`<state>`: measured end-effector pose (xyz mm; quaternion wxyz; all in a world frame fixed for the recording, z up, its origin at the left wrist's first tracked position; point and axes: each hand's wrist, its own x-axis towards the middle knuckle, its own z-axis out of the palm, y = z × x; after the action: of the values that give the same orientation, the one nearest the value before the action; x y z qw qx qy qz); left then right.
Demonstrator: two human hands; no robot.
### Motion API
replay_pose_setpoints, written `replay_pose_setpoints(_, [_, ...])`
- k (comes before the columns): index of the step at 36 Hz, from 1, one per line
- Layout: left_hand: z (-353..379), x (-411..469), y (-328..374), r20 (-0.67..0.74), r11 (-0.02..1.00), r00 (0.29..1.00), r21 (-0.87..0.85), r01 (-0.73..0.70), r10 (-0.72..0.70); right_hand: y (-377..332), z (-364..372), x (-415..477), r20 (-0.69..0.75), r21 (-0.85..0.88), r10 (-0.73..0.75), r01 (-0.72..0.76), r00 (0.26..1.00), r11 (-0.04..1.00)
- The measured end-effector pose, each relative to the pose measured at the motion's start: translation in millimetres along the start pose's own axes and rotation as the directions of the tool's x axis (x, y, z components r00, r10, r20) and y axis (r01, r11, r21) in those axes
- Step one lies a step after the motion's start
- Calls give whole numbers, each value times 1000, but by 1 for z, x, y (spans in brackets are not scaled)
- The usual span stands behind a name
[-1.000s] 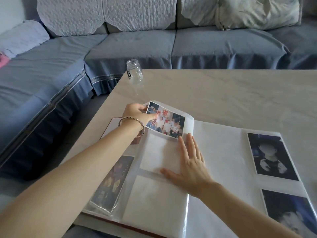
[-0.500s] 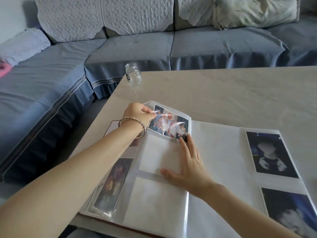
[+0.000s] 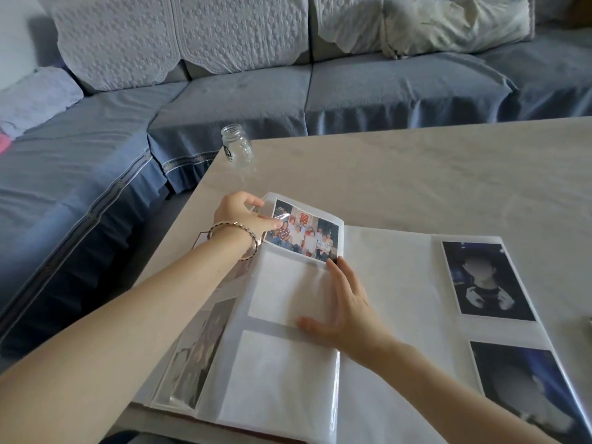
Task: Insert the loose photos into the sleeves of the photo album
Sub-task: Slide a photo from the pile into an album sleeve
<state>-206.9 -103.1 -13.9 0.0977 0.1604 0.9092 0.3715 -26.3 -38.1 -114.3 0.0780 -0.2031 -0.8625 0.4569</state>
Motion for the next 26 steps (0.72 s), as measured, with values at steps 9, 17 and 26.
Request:
replay_pose_setpoints(9, [3,4,1,33,1000,999,-28,-14,14,-1,-5,-1,12,8,-23,23,1000,1000])
replay_pose_setpoints(17, [7,3,-2,27,994,995,51,-98,97,1,-13,1,58,-73,-34,38,998,997])
replay_pose_setpoints(26, [11,-2,-16,-29,966,973,129,-225,230,8,-12,7,2,-141,-19,19,1000,990])
